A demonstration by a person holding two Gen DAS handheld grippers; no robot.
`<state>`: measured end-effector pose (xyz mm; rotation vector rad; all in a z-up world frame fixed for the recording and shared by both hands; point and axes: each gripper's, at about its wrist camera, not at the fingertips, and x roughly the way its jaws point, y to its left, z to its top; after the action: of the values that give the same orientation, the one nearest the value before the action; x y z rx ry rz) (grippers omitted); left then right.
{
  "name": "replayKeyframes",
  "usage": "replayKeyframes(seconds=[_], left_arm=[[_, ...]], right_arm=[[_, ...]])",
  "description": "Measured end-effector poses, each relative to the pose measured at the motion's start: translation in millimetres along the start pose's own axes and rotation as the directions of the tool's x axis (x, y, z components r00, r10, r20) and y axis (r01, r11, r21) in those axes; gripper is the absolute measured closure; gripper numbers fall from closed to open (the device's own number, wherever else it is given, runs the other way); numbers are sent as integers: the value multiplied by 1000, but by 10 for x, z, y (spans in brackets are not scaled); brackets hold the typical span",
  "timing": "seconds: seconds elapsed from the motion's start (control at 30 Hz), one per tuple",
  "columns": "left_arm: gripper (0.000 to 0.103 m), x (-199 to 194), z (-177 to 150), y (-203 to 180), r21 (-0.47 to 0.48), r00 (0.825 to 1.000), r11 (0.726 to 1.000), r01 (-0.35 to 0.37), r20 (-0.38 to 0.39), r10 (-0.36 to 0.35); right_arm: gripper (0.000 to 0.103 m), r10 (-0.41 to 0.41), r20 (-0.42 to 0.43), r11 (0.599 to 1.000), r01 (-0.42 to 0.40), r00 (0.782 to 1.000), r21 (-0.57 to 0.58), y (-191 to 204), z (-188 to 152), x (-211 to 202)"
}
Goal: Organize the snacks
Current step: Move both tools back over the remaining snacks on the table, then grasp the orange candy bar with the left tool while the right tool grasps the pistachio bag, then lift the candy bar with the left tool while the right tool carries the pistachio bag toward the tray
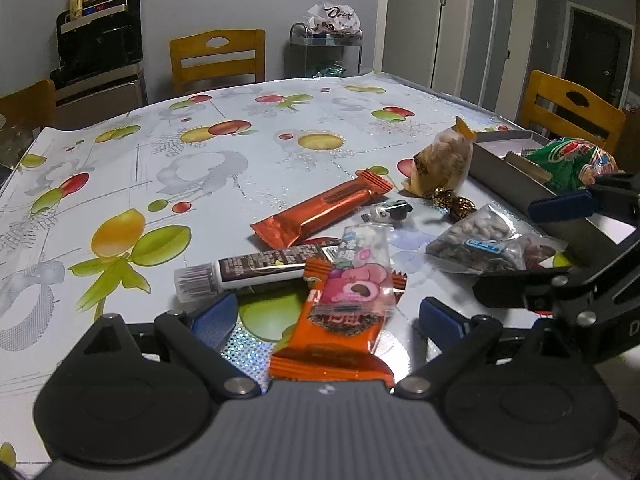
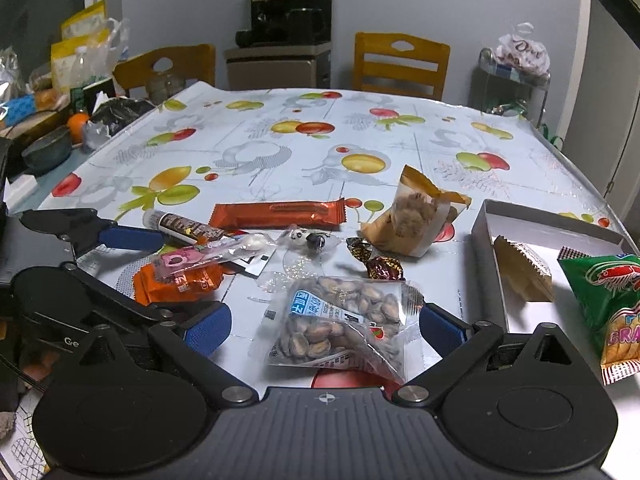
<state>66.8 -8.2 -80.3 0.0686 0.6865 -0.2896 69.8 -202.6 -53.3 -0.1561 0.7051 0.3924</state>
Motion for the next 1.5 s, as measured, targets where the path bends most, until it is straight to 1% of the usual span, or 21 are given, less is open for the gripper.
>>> replayKeyframes(seconds=[0.1,0.17,0.27,0.33,0.37,0.5,0.53,0.57,0.6,0.63,0.67,0.7,0.73,0.8,0.83,0.93,1.03,1.2,1.37,1.5], left_arm=[[10,-12,-2,25,-12,1000,1000,4,7,-4],[17,-26,0,33,-16,1000,1000,7,14,-7],[19,-32,-3,25,-7,1000,1000,9,14,-9],[20,-37,-3,21,0,1000,1000,17,14,-17],[21,-41,-5,17,4,1000,1000,19,14,-19],[23,-54,-16,19,16,1000,1000,23,14,-23],[27,-58,-16,23,16,1000,1000,22,15,-22],[32,-63,-18,27,16,1000,1000,25,18,-25],[35,-71,-20,28,20,999,999,32,21,-32],[40,-78,-21,24,25,999,999,37,23,-37],[48,-85,-23,19,30,999,999,44,26,-45],[52,-94,-26,12,36,998,998,54,29,-55],[57,-100,-28,4,42,998,997,62,31,-63],[59,-109,-33,-9,51,997,997,66,32,-67],[61,-113,-37,-13,51,997,996,66,33,-68],[65,-135,-52,-27,54,997,997,61,36,-63],[67,-165,-68,-46,62,998,997,52,38,-54],[68,-232,-97,-72,73,998,996,42,36,-45],[68,-301,-120,-55,56,999,998,30,35,-32],[68,-408,-132,-27,50,998,999,16,52,-19]], right_arm=[[13,1,5,999,-1,1000,-53,44,-14,-10],[17,-9,11,996,10,1000,-94,76,-28,-25],[25,-10,-4,993,9,1000,-121,101,-43,-3],[33,-3,-27,993,0,1000,-114,99,-55,33],[33,-4,-35,993,0,999,-116,101,-64,52],[36,-17,-22,987,13,1000,-159,129,-105,77],[39,-17,-18,987,14,1000,-159,129,-108,75],[42,-22,-12,988,20,1000,-155,121,-108,77],[48,-29,-7,987,28,1000,-156,110,-107,78],[49,-25,-6,987,24,1000,-157,99,-109,77],[49,-22,-3,987,21,1000,-157,93,-112,72],[50,-20,2,987,20,1000,-159,91,-117,66],[54,-21,6,987,22,1000,-161,91,-120,64],[63,-40,20,983,43,999,-178,99,-128,46],[66,-39,22,983,43,999,-181,96,-127,41],[68,-23,23,985,26,999,-168,72,-118,20],[71,-8,38,989,14,999,-150,46,-112,-17],[72,10,61,990,-1,998,-138,24,-88,-89],[72,23,82,990,-12,996,-137,28,-91,-164],[72,37,97,992,-25,995,-126,14,-79,-232]])
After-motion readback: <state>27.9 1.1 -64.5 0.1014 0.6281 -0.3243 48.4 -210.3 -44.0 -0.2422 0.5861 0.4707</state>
